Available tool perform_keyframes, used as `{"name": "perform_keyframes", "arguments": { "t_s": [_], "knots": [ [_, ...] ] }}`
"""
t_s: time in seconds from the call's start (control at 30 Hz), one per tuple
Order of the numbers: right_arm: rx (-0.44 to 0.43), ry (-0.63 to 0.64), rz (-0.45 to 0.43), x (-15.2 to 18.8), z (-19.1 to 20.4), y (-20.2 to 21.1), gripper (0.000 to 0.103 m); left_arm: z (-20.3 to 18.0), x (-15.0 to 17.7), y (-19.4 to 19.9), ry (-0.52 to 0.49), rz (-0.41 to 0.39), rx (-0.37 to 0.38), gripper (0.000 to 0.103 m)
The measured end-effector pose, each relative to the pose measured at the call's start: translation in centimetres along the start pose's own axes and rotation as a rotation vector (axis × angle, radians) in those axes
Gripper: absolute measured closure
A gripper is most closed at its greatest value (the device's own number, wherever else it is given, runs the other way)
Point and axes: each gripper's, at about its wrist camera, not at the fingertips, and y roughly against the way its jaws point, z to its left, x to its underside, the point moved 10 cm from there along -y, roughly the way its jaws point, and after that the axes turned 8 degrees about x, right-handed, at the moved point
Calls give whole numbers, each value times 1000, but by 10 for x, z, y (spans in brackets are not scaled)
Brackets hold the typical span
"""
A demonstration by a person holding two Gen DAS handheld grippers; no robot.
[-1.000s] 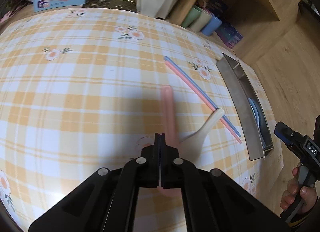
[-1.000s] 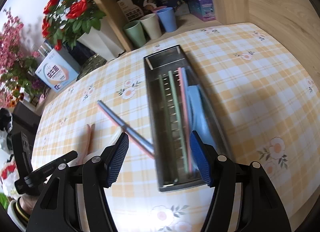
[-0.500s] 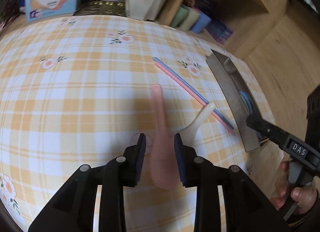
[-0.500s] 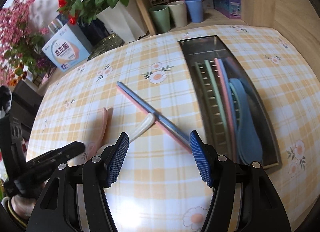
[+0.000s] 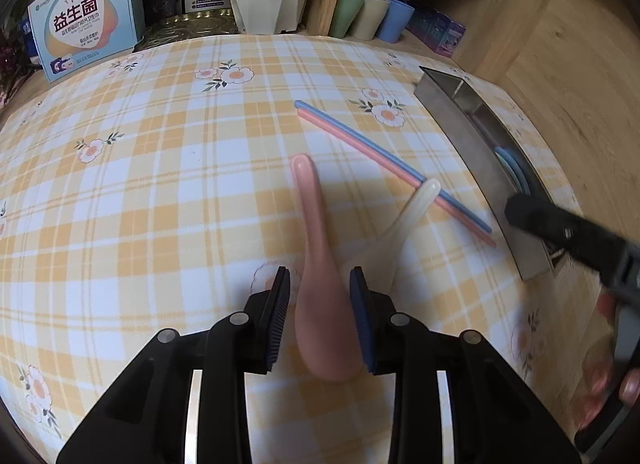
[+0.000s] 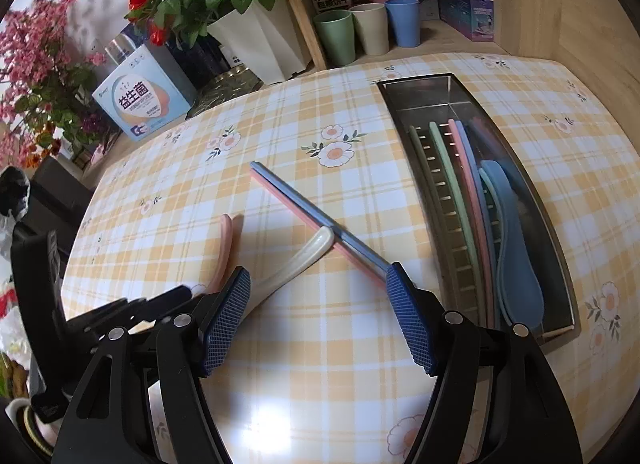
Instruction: Organize utensils
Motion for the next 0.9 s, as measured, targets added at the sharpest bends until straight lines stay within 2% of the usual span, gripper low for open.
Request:
{"name": "perform_keyframes", "arguments": {
  "t_s": [0.2,0.37,0.47,0.6,0.9],
  "knots": [
    [-13,-30,-6,1,-5,1,35,-7,23,7,-85,22,-35,72],
    [-22,-34,3,5,-4,0,35,-9,22,5,-119,15,-59,72],
    [-24,-35,1,5,-5,2,35,-5,21,6,-104,7,-51,75],
    [-26,-39,1,4,-6,1,35,9,18,10,-31,-8,-34,75],
    [-32,-35,4,4,-4,0,35,57,10,23,82,-37,-75,75]
  ]
}}
